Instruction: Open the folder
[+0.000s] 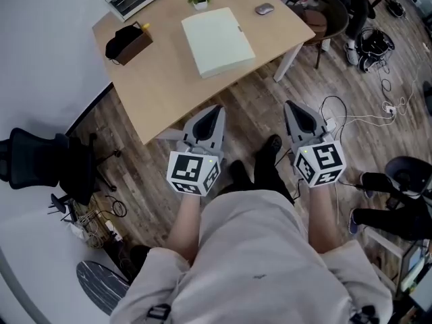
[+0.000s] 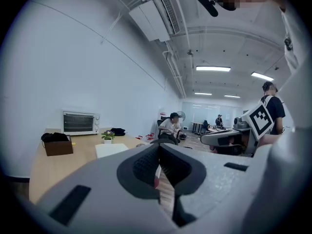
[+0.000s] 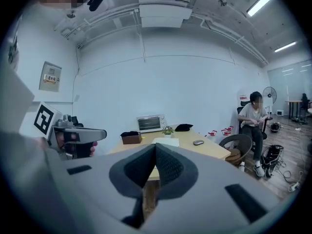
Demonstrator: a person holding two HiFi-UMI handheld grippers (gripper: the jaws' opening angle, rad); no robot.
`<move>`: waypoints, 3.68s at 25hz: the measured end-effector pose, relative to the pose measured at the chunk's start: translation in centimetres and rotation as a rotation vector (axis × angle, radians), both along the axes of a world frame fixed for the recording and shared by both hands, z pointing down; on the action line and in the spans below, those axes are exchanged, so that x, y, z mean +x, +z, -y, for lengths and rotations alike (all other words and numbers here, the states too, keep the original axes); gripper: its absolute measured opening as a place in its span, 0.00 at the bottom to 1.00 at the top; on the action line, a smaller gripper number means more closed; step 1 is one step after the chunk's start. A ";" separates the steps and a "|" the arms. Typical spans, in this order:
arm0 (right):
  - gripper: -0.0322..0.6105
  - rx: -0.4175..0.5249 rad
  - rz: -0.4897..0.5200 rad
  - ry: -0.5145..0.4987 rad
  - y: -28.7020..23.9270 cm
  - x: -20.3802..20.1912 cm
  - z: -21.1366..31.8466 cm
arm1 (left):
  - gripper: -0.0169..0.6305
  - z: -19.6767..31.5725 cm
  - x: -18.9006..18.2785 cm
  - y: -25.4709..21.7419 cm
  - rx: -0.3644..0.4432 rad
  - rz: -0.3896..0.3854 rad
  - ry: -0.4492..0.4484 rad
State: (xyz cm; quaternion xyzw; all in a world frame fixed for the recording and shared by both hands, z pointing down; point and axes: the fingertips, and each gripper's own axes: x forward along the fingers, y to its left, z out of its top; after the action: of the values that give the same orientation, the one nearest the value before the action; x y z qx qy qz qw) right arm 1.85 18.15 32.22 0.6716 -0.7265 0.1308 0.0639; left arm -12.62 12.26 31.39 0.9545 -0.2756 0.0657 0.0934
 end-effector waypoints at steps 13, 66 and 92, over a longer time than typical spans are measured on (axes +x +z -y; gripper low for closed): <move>0.05 -0.004 0.015 0.044 0.5 -0.2 -1.0 | 0.03 -0.7 -1.1 0.6 -0.002 0.007 0.004; 0.31 -0.049 0.058 -0.203 2.2 9.8 18.5 | 0.24 13.6 11.5 2.2 0.046 0.191 -0.067; 0.31 -0.152 0.071 -0.349 8.2 11.4 20.6 | 0.31 14.1 16.4 9.4 0.067 0.424 -0.017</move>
State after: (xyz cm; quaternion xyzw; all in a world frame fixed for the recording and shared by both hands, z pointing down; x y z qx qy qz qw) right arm 13.29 -2.43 40.38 0.5234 -0.8219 0.1960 0.1105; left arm 3.80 -1.83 40.79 0.9196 -0.2990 0.2549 0.0020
